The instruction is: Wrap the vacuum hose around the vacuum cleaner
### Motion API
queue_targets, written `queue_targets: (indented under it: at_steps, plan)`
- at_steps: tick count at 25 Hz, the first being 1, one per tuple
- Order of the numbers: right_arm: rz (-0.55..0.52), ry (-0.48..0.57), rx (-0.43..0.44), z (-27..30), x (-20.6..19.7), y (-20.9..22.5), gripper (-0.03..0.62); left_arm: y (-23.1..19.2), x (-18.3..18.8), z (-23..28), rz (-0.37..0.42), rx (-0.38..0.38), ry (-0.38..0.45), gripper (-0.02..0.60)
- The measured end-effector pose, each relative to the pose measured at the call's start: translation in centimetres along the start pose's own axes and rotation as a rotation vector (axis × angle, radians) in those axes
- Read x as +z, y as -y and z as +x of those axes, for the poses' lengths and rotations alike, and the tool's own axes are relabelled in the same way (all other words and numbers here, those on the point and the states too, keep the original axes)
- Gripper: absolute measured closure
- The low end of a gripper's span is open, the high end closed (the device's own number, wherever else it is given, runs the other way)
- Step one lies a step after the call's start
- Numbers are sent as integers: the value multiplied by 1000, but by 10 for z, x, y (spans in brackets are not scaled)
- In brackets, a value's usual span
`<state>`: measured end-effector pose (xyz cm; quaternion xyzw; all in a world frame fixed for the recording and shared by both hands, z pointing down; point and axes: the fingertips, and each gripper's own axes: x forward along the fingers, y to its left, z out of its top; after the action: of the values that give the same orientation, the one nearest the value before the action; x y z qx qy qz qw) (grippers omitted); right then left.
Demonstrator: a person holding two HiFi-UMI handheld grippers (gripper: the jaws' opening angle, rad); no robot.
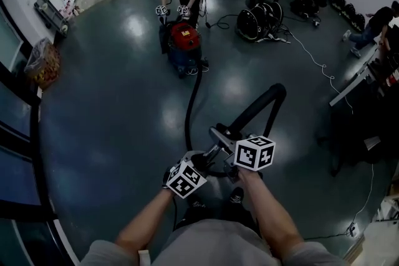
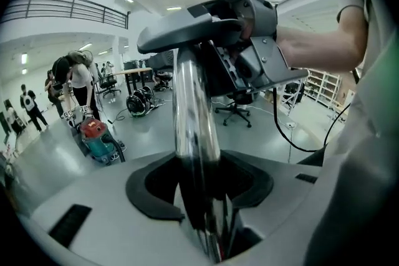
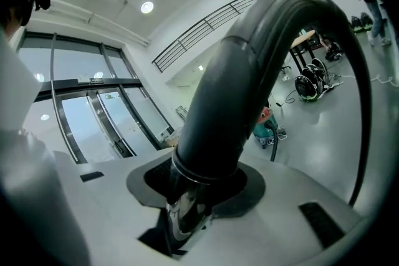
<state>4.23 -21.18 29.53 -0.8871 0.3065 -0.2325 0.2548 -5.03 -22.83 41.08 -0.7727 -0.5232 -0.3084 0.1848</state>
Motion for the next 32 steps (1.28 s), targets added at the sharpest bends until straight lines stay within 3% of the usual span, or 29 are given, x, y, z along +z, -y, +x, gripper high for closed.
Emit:
queue_targets:
  at_steps: [4, 10, 14, 18, 26, 32]
  plan:
    - [-50, -23, -1, -18, 16, 17, 456, 3, 8, 1, 4, -20, -11, 324]
    - [-163, -95, -14, -44, 28, 50, 457, 0, 22, -2, 29, 21, -55, 321]
    - [-262, -178, -14, -60, 25, 67, 457, -14, 56, -4, 84, 76, -35, 321]
    - [-332, -253, 16, -75, 17, 78, 457, -20, 108, 0, 194, 111, 2, 321]
    - [-467, -412, 129, -119, 2, 100, 457, -7, 246, 28, 501, 170, 71, 321]
    - [-591, -549, 211, -142, -16, 108, 457, 11, 311, 41, 670, 162, 83, 321]
